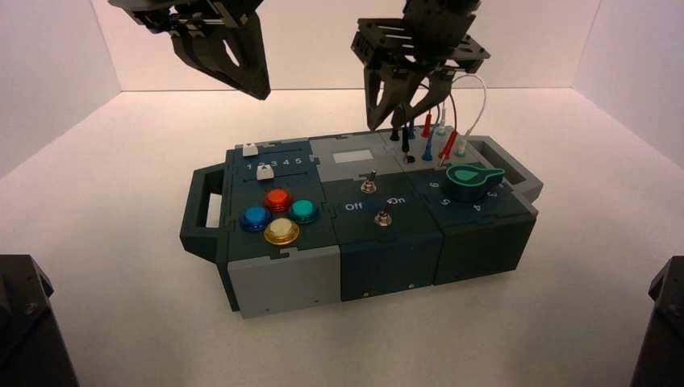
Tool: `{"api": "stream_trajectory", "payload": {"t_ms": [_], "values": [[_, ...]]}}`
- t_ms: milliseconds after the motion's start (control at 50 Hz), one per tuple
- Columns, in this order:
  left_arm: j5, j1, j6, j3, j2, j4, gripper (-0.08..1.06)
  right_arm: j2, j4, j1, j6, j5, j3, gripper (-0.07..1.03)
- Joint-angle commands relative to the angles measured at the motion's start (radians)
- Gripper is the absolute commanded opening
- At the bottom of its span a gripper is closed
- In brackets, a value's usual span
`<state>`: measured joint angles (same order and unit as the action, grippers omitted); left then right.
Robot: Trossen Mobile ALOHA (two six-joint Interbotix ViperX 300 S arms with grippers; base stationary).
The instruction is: Pull the black wire.
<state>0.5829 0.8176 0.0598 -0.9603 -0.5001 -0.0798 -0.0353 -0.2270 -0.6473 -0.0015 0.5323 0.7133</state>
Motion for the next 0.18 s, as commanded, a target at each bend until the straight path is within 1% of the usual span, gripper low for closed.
{"api": "stream_trajectory", "payload": {"t_ms": [20,180], "values": [[-0.005,0.002,-0.002,0.031,-0.002,0.005,-0.03,-0.071,-0.003,-0.009,-0.002,0.021,0.002,0.49],[-0.006,0.003,-0.002,0.034,0.002,0.008,-0.03,-0.121,-0.003,-0.009,0.0,0.044,0.028,0.49]]}}
